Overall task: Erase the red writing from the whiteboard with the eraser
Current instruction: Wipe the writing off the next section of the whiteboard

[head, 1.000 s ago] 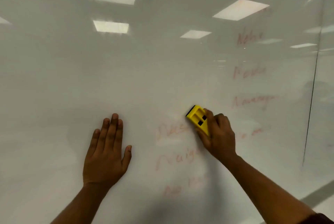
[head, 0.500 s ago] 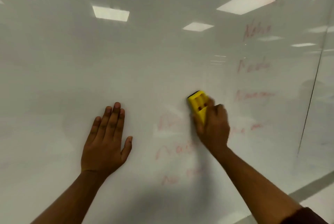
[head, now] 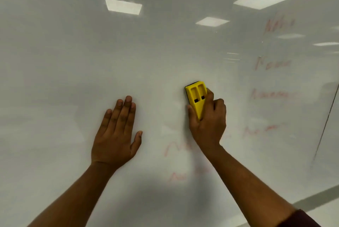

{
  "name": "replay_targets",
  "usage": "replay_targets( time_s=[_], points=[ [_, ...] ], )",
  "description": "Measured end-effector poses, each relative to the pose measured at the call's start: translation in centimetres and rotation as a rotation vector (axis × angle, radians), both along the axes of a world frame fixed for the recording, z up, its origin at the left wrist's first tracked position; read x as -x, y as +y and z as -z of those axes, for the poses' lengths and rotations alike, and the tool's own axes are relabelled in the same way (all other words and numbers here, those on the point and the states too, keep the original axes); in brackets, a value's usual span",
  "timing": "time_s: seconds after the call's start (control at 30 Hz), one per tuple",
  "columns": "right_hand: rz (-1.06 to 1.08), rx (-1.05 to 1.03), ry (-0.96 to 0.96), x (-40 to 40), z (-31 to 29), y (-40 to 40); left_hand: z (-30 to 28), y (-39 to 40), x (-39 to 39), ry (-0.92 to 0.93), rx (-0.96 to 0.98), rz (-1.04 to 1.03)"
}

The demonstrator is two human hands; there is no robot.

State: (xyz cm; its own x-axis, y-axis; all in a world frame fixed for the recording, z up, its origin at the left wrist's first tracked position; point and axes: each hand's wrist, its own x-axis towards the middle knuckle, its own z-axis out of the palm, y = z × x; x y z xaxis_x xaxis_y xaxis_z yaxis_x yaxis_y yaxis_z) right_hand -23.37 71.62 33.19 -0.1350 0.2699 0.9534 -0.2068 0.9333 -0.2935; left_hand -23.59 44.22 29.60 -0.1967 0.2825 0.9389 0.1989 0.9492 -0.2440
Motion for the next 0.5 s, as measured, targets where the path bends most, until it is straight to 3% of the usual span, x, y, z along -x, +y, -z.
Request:
replay_targets(
  time_s=[0.07,0.2,0.27,0.33,0.43,0.5],
  points=[
    [-0.051,-0.051,0.043,0.4,1.4,-1.3,0.0,-0.1,-0.1,0.001,-0.002,-0.004],
    [-0.247,-0.798,0.003,-0.3,7.7,-0.8,0.1,-0.2,-0.2,0.012,-0.004,0.008],
    [-0.26,-0.941,-0.014,-0.2,6.7,1.1,0.2,-0.2,-0.2,0.017,-0.011,0.013],
    [-0.171,-0.761,-0.001,0.1,4.7,2.1,0.2,-0.1,-0.1,0.017,-0.015,0.018],
    [-0.078,-0.103,-0.007,0.1,4.1,0.8,0.0,-0.1,0.0,0.015,-0.016,0.008],
    [-0.126,-0.137,-0.023,-0.3,7.4,-0.9,0.1,-0.1,-0.1,0.007,-0.017,0.009]
  ],
)
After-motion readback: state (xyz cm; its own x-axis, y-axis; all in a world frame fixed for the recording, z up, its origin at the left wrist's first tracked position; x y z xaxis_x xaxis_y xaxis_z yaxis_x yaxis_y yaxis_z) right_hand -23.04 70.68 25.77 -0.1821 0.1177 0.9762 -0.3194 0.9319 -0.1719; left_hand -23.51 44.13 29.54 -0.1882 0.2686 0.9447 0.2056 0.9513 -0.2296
